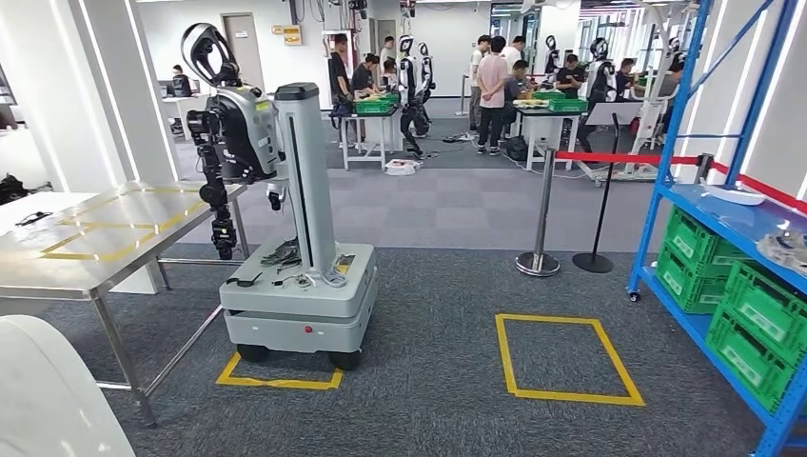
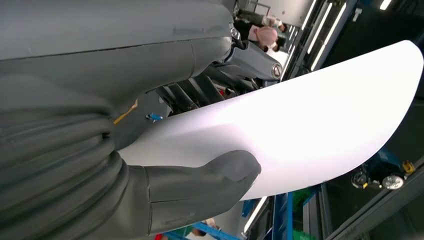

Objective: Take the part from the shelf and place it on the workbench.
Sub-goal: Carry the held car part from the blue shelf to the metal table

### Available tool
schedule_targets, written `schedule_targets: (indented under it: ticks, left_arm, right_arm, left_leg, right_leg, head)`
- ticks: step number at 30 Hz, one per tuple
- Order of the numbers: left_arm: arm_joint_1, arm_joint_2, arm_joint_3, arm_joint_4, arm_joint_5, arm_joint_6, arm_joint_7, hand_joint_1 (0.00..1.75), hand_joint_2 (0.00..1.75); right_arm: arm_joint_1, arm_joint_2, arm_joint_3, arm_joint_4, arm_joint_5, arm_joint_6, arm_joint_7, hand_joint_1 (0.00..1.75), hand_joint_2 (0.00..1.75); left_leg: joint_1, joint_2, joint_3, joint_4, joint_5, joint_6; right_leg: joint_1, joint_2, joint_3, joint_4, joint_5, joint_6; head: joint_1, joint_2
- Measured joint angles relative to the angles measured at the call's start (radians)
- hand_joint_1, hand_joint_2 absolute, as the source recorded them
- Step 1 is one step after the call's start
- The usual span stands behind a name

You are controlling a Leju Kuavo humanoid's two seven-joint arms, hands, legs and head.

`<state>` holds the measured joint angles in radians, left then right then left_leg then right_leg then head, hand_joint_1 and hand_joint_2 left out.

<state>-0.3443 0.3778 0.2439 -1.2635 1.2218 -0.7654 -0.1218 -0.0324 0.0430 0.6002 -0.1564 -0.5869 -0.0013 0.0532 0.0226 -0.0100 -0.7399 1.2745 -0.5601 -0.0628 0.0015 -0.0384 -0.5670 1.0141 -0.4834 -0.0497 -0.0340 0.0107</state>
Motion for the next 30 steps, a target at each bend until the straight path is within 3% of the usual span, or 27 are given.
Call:
schedule_targets:
  ticks: [1,2,4,6,7,9,11,13,15,16,17,18,20,22,24,25,27,28,30]
  left_arm:
    - [0.002,-0.002,0.002,-0.002,0.0,0.001,0.0,1.75,1.75]
    - [0.004,-0.004,0.004,-0.004,0.0,0.001,0.0,1.75,1.75]
    - [0.001,-0.008,0.005,-0.01,-0.003,0.002,0.002,1.75,1.75]
    - [-0.005,-0.014,0.004,-0.016,-0.008,0.002,0.005,1.75,1.75]
    - [-0.007,-0.019,0.004,-0.017,-0.011,0.003,0.006,1.75,1.75]
    - [-0.007,-0.025,0.004,-0.018,-0.015,0.003,0.008,1.75,1.75]
    - [-0.013,-0.031,0.004,-0.018,-0.016,0.003,0.009,1.75,1.75]
    - [-0.022,-0.038,0.003,-0.017,-0.016,0.002,0.009,1.75,1.75]
    - [-0.025,-0.045,0.003,-0.014,-0.016,0.002,0.01,1.75,1.75]
    - [-0.025,-0.048,0.003,-0.012,-0.016,0.002,0.01,1.75,1.75]
    - [-0.025,-0.05,0.003,-0.011,-0.016,0.001,0.01,1.75,1.75]
    - [-0.025,-0.052,0.003,-0.01,-0.016,0.0,0.01,1.75,1.75]
    - [-0.027,-0.055,0.002,-0.01,-0.016,-0.001,0.011,1.75,1.75]
    - [-0.033,-0.059,0.002,-0.008,-0.016,-0.001,0.013,1.75,1.75]
    - [-0.04,-0.059,0.0,-0.004,-0.016,-0.001,0.016,1.75,1.75]
    - [-0.044,-0.058,0.0,-0.001,-0.016,-0.001,0.016,1.75,1.75]
    - [-0.058,-0.056,-0.001,0.004,-0.016,-0.001,0.016,1.75,1.75]
    - [-0.065,-0.057,-0.002,0.007,-0.016,0.0,0.015,1.75,1.75]
    - [-0.073,-0.059,-0.004,0.013,-0.016,0.0,0.015,1.75,1.75]
  right_arm:
    - [-0.001,0.0,0.0,0.0,-0.001,0.0,0.0,0.0,0.0]
    - [-0.002,-0.001,0.001,0.0,-0.003,0.0,0.0,0.0,0.0]
    - [-0.005,-0.002,0.001,0.0,-0.008,-0.002,-0.002,0.0,0.0]
    - [-0.006,-0.003,0.001,0.0,-0.013,-0.004,-0.004,0.0,0.0]
    - [-0.006,-0.004,0.001,0.0,-0.015,-0.005,-0.004,0.0,0.0]
    - [-0.007,-0.005,0.001,0.0,-0.02,-0.007,-0.004,0.0,0.0]
    - [-0.009,-0.005,0.001,0.0,-0.023,-0.009,-0.004,0.0,0.0]
    - [-0.007,-0.005,0.001,0.0,-0.024,-0.01,-0.004,0.0,0.0]
    - [-0.003,-0.005,0.001,0.0,-0.025,-0.012,-0.004,0.0,0.0]
    - [-0.002,-0.005,0.001,0.0,-0.026,-0.014,-0.004,0.0,0.0]
    - [-0.001,-0.005,0.001,0.0,-0.027,-0.017,-0.004,0.0,0.0]
    - [-0.001,-0.005,0.001,0.0,-0.029,-0.02,-0.004,0.0,0.0]
    - [-0.002,-0.008,0.001,0.0,-0.032,-0.025,-0.005,0.0,0.0]
    - [-0.003,-0.01,0.001,0.0,-0.037,-0.027,-0.004,0.0,0.0]
    - [-0.003,-0.011,0.001,0.0,-0.043,-0.027,-0.004,0.0,0.0]
    - [-0.004,-0.011,0.0,0.0,-0.045,-0.027,-0.003,0.0,0.0]
    - [-0.006,-0.012,0.0,0.0,-0.049,-0.027,-0.001,0.0,0.0]
    - [-0.005,-0.012,0.0,0.0,-0.05,-0.027,0.0,0.0,0.0]
    - [-0.003,-0.012,-0.001,0.0,-0.051,-0.027,0.001,0.0,0.0]
  left_leg:
    - [0.001,0.004,0.003,0.003,0.007,-0.002]
    - [0.002,0.009,0.024,-0.029,0.03,-0.005]
    - [0.0,0.048,0.096,-0.154,0.08,-0.006]
    - [-0.004,0.075,0.14,-0.233,0.1,0.008]
    - [-0.007,0.072,0.141,-0.239,0.097,0.018]
    - [-0.005,0.046,0.137,-0.238,0.1,0.032]
    - [0.0,0.025,0.134,-0.239,0.104,0.043]
    - [0.002,0.004,0.132,-0.239,0.107,0.051]
    - [0.001,-0.019,0.129,-0.239,0.108,0.054]
    - [0.001,-0.032,0.129,-0.239,0.109,0.055]
    - [0.0,-0.046,0.129,-0.239,0.109,0.054]
    - [0.0,-0.059,0.129,-0.239,0.11,0.053]
    - [0.001,-0.084,0.127,-0.238,0.112,0.048]
    - [0.003,-0.109,0.121,-0.24,0.117,0.035]
    - [0.007,-0.13,0.115,-0.245,0.123,0.02]
    - [0.006,-0.12,0.11,-0.243,0.122,0.015]
    - [0.001,-0.064,0.081,-0.189,0.088,0.007]
    - [-0.001,-0.029,0.057,-0.133,0.057,0.005]
    - [-0.001,-0.001,0.006,-0.014,0.005,0.0]
  right_leg:
    - [0.0,-0.013,0.0,0.001,-0.001,0.001]
    - [-0.001,-0.027,0.0,0.002,-0.003,0.003]
    - [0.001,-0.051,-0.001,0.011,-0.01,0.012]
    - [0.006,-0.073,0.0,0.021,-0.02,0.024]
    - [0.01,-0.083,0.001,0.023,-0.023,0.028]
    - [0.009,-0.094,0.003,0.025,-0.027,0.037]
    - [0.003,-0.045,-0.01,0.061,-0.053,0.051]
    - [-0.001,0.018,-0.061,0.17,-0.111,0.059]
    - [-0.001,0.032,-0.123,0.285,-0.149,0.059]
    - [0.0,0.034,-0.135,0.301,-0.143,0.056]
    - [0.0,0.037,-0.129,0.281,-0.119,0.052]
    - [0.0,0.046,-0.105,0.225,-0.081,0.046]
    - [0.0,0.092,-0.047,0.092,-0.022,0.034]
    - [0.003,0.116,-0.021,0.031,-0.007,0.03]
    - [0.004,0.094,-0.018,0.024,-0.003,0.027]
    - [0.003,0.081,-0.015,0.017,0.0,0.022]
    - [-0.001,0.053,-0.01,0.003,0.008,0.01]
    - [0.0,0.04,-0.009,0.001,0.008,0.005]
    - [0.002,0.012,-0.01,0.001,0.007,0.001]
  head:
    - [0.0,0.0]
    - [0.0,0.0]
    - [0.0,0.0]
    - [0.001,0.0]
    - [0.001,0.0]
    - [0.002,0.0]
    - [0.002,0.0]
    - [0.002,0.0]
    - [0.002,0.0]
    - [0.002,0.0]
    - [0.002,0.0]
    - [0.002,0.0]
    - [0.002,0.0]
    - [0.002,0.0]
    - [0.002,0.0]
    - [0.001,0.0]
    - [-0.001,0.0]
    - [-0.002,0.0]
    - [-0.003,0.0]
